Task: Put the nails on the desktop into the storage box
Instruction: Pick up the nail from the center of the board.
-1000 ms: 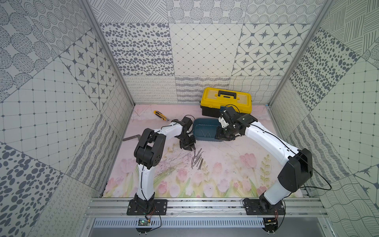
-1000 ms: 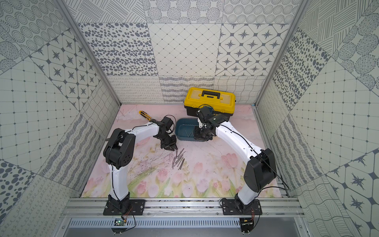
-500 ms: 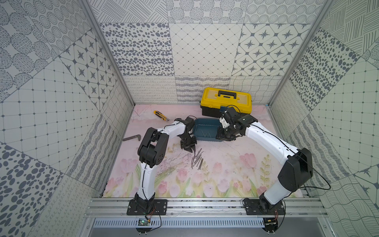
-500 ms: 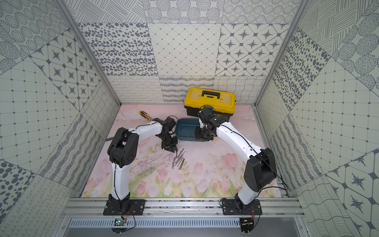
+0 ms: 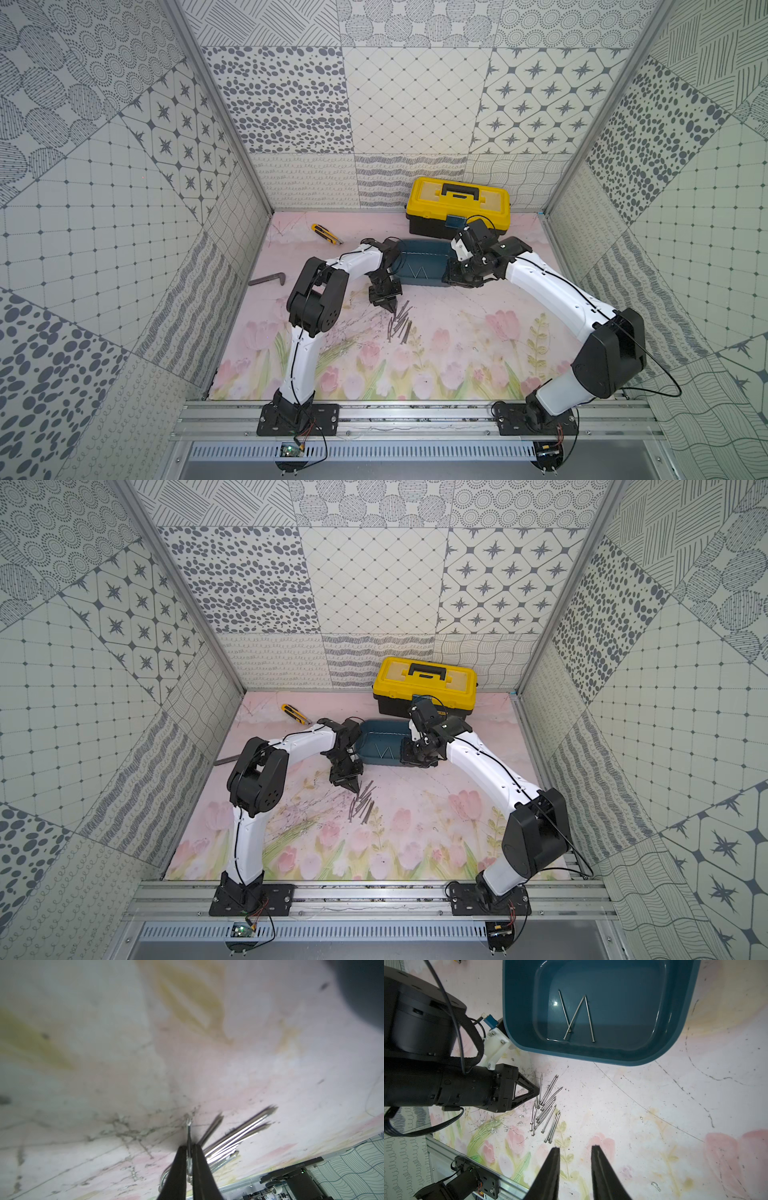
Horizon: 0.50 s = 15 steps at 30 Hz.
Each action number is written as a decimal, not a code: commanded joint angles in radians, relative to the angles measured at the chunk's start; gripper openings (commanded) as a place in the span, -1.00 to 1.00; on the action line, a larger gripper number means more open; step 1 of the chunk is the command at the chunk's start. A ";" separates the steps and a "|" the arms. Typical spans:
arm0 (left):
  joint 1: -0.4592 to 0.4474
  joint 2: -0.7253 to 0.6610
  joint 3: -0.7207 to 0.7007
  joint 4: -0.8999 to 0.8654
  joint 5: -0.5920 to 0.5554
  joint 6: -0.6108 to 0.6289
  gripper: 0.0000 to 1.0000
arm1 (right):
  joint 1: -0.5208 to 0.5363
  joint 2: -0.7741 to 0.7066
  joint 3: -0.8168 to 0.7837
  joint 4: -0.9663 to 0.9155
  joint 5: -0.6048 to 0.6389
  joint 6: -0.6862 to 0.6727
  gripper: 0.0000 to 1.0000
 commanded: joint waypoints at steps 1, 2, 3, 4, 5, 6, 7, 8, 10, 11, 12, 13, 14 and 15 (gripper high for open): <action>-0.022 0.083 -0.026 -0.057 -0.216 0.042 -0.77 | -0.008 -0.035 -0.016 0.034 -0.007 -0.011 -0.37; -0.022 0.087 -0.028 -0.059 -0.219 0.044 -0.78 | -0.009 -0.038 -0.019 0.035 -0.007 -0.010 -0.37; -0.023 0.092 -0.028 -0.061 -0.223 0.047 -0.78 | -0.011 -0.043 -0.023 0.037 -0.007 -0.009 -0.37; -0.022 0.097 -0.030 -0.063 -0.225 0.050 -0.79 | -0.011 -0.045 -0.027 0.038 -0.007 -0.009 -0.37; -0.022 0.102 -0.030 -0.065 -0.230 0.053 -0.79 | -0.014 -0.047 -0.029 0.039 -0.006 -0.008 -0.37; -0.022 0.102 -0.031 -0.066 -0.238 0.057 -0.79 | -0.015 -0.047 -0.031 0.040 -0.009 -0.008 -0.37; -0.022 0.104 -0.031 -0.070 -0.248 0.060 -0.79 | -0.016 -0.048 -0.033 0.040 -0.012 -0.008 -0.37; -0.022 0.105 -0.030 -0.076 -0.259 0.063 -0.79 | -0.016 -0.047 -0.035 0.043 -0.013 -0.007 -0.37; -0.023 0.106 -0.025 -0.085 -0.278 0.068 -0.74 | -0.016 -0.047 -0.036 0.045 -0.019 -0.006 -0.37; -0.021 0.108 -0.019 -0.090 -0.287 0.073 -0.72 | -0.017 -0.046 -0.036 0.046 -0.019 -0.005 -0.37; -0.020 0.110 -0.013 -0.097 -0.299 0.077 -0.72 | -0.016 -0.045 -0.034 0.048 -0.019 -0.005 -0.37; -0.020 0.111 -0.005 -0.104 -0.313 0.082 -0.72 | -0.016 -0.045 -0.034 0.049 -0.021 -0.005 -0.37; -0.021 0.112 0.003 -0.109 -0.330 0.087 -0.72 | -0.016 -0.045 -0.033 0.049 -0.021 -0.005 -0.37; -0.021 0.112 0.008 -0.113 -0.349 0.092 -0.72 | -0.017 -0.044 -0.031 0.049 -0.021 -0.004 -0.37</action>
